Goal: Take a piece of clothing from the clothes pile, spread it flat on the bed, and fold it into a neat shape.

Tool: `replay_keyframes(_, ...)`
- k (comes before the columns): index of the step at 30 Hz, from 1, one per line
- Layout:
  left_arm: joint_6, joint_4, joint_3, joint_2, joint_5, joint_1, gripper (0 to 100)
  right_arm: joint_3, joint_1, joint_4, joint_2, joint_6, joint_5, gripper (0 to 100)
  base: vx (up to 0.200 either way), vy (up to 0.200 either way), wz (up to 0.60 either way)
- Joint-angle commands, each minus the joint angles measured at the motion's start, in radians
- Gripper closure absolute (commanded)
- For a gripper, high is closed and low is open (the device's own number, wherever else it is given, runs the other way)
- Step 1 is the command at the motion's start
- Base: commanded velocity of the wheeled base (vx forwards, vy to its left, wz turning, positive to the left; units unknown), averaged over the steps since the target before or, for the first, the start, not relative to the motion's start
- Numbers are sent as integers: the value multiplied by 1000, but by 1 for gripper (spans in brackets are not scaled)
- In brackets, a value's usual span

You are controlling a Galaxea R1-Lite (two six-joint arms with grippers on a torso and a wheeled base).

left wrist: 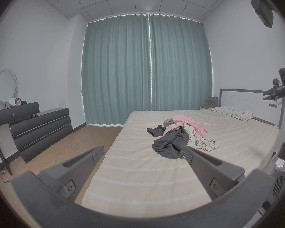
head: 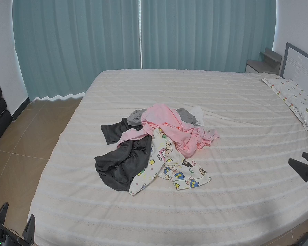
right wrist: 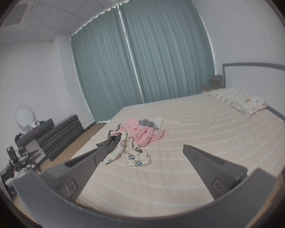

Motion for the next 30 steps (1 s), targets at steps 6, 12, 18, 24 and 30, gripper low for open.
replay_keyframes(6, 0, 1, 18, 0, 0, 1, 0, -342, 185, -491, 1271, 279, 103, 0, 0, 0, 0)
replay_keyframes(12, 0, 0, 18, 1, 0, 1, 0, -461, 199, -491, 1421, 277, 26, 0, 0, 0, 0)
replay_keyframes(18, 0, 0, 18, 1, 0, 1, 0, -504, 225, -491, 1509, 266, -26, 0, 0, 0, 0)
replay_keyframes(24, 0, 0, 18, 1, 0, -1, 0, -521, 214, -482, 1521, 240, -31, 0, 0, 0, 0)
replay_keyframes(30, 0, 1, 18, 1, 0, 1, 0, -541, 214, -471, 1545, 236, -28, 0, 0, 0, 0)
